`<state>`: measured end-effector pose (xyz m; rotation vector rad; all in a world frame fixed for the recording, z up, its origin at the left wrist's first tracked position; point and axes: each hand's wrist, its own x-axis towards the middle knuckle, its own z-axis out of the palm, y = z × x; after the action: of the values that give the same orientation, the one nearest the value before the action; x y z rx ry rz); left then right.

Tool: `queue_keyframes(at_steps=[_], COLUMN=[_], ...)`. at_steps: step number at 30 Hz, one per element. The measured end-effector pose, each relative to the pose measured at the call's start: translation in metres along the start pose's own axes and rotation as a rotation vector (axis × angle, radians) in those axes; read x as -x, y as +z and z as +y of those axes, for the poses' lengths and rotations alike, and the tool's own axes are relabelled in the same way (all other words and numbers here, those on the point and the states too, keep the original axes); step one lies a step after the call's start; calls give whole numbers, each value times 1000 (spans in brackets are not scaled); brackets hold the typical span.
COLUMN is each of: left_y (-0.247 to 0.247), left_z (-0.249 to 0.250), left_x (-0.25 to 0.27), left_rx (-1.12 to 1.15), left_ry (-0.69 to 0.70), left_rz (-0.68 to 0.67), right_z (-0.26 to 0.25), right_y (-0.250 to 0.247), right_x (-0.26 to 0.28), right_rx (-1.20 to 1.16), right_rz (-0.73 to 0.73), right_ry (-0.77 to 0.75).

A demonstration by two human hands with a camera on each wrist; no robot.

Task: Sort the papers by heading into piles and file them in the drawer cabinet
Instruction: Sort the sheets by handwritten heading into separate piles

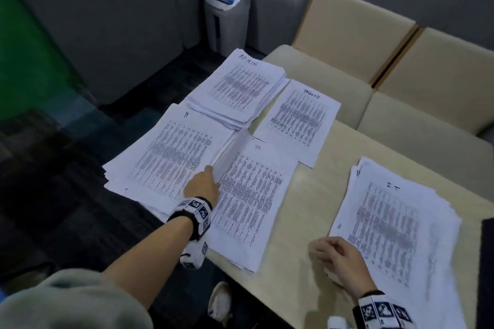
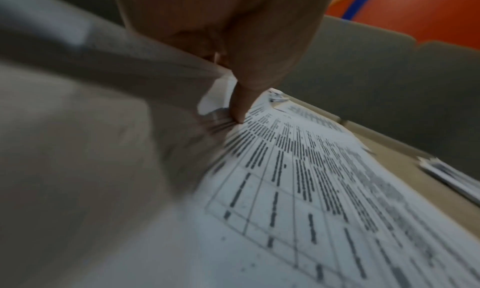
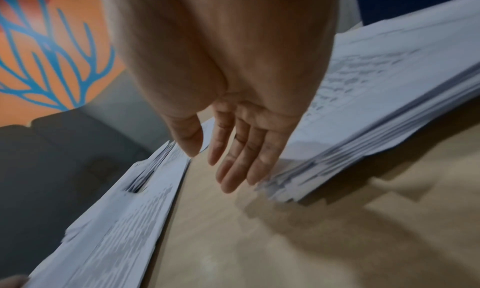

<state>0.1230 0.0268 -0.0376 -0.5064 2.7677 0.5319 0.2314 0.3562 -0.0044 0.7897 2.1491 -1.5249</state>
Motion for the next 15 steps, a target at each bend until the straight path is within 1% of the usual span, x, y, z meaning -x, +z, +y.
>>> queue_keyframes(at_steps=[2,5,8,9,11,13,15], left_y=[2,2,-4,-6,-5,1,12], left_z=[6,17,46,58,91,128,167], left_x=[0,-1,4,7,15,24,35], left_rx=[-61,-196,-202,-185,-125,-26,78], left_ry=[24,42,169,225,360,492,572], left_rz=[30,147,226,218,151,55,-76], right_z=[0,6,16,22,35,45,49], right_y=[-12,-33,-59,-69,-90,-110,-130], right_x=[6,9,8,4,-5,-15,-25], right_rx=[-58,-72,-68,-58,-24,30,97], right_rz=[62,159,239,268,334,383,414], right_ry=[3,-44,-43,-39,-16,23,61])
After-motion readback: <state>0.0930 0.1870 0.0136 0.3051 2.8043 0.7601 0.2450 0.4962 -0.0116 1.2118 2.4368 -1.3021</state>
